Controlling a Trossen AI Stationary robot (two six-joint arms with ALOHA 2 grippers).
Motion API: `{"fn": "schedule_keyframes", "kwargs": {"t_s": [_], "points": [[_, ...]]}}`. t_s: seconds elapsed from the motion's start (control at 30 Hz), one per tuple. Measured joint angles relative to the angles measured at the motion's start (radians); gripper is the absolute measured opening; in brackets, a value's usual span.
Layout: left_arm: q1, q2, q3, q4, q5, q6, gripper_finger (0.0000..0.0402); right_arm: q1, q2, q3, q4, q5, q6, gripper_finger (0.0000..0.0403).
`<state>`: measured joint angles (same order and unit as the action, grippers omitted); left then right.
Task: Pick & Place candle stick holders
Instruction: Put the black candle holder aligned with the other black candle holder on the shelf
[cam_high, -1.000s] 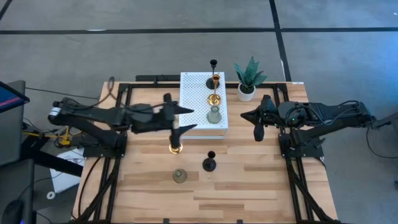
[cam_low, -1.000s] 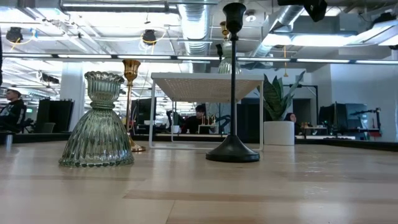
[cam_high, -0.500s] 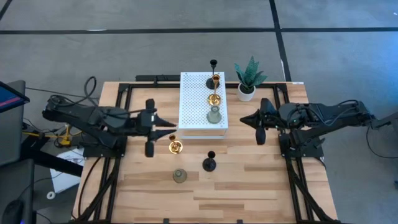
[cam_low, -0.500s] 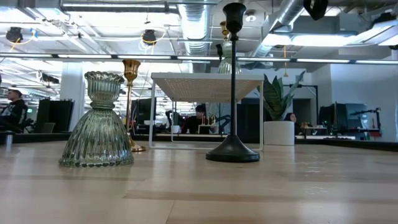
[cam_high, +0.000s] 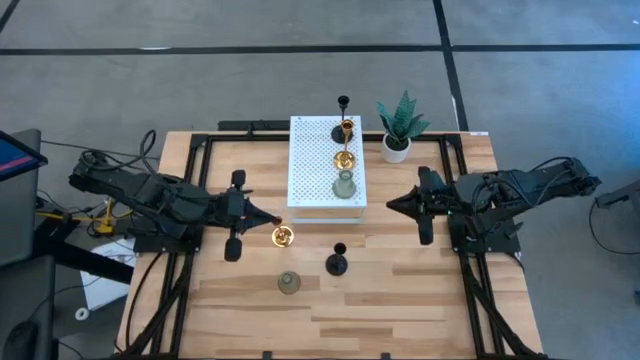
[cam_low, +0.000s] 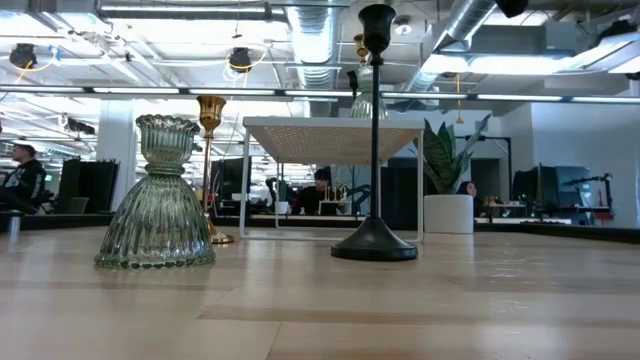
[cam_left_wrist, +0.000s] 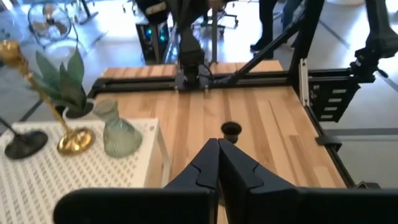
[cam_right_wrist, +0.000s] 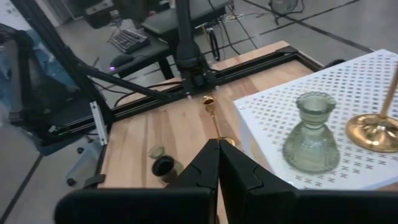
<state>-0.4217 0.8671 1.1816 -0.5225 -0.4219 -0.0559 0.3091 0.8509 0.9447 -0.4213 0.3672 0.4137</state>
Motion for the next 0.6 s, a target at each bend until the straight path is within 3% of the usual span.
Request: {"fn": "schedule_keyframes", "kwargs": {"t_s": [0.2, 0.6], "points": [[0.0, -0.002, 0.0, -0.039, -0.001, -0.021, 0.0004, 0.059, 0.052, 0.0, 0.006, 0.001, 0.066, 0.0], [-0.03, -0.003, 0.0, -0.038, 0.003, -0.005, 0.0005, 0.237, 0.302, 0.0, 0.038, 0.106, 0.244, 0.0]]}}
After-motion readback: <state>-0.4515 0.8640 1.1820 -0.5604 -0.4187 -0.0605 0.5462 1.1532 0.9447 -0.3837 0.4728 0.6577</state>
